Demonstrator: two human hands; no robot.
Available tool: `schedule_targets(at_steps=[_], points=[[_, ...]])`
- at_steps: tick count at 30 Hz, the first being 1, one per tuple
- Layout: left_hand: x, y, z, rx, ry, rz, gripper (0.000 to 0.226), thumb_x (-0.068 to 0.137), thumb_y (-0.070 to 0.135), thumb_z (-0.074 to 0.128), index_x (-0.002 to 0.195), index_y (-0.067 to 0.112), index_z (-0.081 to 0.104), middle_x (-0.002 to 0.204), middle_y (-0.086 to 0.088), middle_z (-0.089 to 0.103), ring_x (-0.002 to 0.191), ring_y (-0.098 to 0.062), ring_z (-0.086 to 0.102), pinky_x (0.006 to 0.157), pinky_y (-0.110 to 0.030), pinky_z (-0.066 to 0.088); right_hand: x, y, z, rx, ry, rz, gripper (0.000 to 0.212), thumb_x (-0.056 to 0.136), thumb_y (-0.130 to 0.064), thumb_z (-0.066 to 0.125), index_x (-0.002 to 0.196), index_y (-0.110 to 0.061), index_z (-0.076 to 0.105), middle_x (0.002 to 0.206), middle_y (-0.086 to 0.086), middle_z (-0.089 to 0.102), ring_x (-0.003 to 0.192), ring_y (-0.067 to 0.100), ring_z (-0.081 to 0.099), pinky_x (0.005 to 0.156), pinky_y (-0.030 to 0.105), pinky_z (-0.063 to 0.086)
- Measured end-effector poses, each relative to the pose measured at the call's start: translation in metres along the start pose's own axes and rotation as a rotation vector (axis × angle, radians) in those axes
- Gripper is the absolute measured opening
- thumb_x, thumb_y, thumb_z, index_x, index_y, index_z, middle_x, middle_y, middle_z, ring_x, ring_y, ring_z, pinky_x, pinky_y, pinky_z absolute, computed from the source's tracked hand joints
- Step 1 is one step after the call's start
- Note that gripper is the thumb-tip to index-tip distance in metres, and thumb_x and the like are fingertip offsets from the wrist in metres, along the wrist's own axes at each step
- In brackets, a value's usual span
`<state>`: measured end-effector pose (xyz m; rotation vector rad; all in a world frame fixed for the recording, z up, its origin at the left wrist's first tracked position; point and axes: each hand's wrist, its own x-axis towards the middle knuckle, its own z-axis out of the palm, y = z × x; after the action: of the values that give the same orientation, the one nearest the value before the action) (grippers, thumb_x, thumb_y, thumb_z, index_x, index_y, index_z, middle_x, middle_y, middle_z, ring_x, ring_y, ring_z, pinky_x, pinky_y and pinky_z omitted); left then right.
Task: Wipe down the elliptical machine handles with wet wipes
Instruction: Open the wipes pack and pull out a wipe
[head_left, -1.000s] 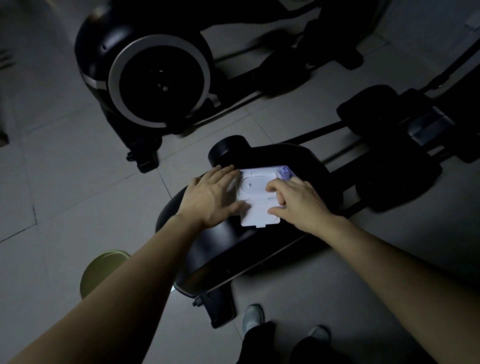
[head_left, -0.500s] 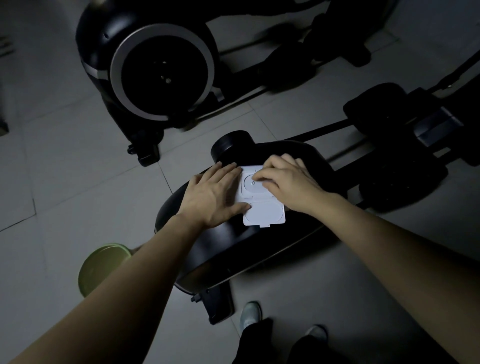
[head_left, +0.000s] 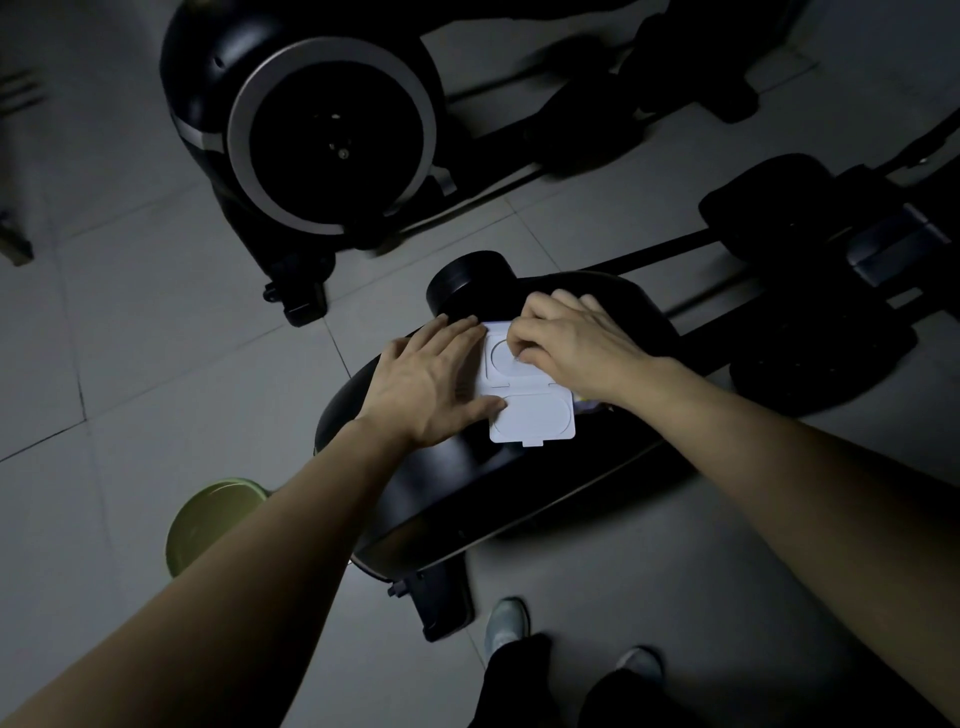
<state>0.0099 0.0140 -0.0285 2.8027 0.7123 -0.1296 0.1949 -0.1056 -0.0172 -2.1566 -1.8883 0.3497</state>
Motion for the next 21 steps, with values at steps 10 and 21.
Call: schedule_targets(at_steps=[10, 21], points=[[-0.002, 0.006, -0.007, 0.016, -0.028, -0.021, 0.089, 0.081, 0.075, 0.049, 0.153, 0.031, 0.021, 0.161, 0.014, 0.020, 0.149, -0.016, 0.013, 0.113, -0.044, 0.022, -0.036, 0.019, -0.016, 0.170, 0.113, 0.073, 0.012, 0.090, -0.007, 0.057, 0.089, -0.018, 0.054, 0.095, -0.005, 0.049, 0.088, 0.013, 0.049, 0.074, 0.019, 0.041], [0.008, 0.030, -0.017, -0.045, 0.046, 0.070, 0.066, 0.082, 0.069, 0.037, 0.138, 0.035, 0.043, 0.143, 0.007, 0.045, 0.133, -0.024, 0.038, 0.102, -0.043, 0.035, -0.056, 0.037, -0.003, 0.306, 0.163, 0.162, 0.007, 0.090, -0.016, 0.062, 0.091, -0.016, 0.068, 0.095, -0.009, 0.054, 0.091, 0.016, 0.055, 0.085, 0.032, 0.048]])
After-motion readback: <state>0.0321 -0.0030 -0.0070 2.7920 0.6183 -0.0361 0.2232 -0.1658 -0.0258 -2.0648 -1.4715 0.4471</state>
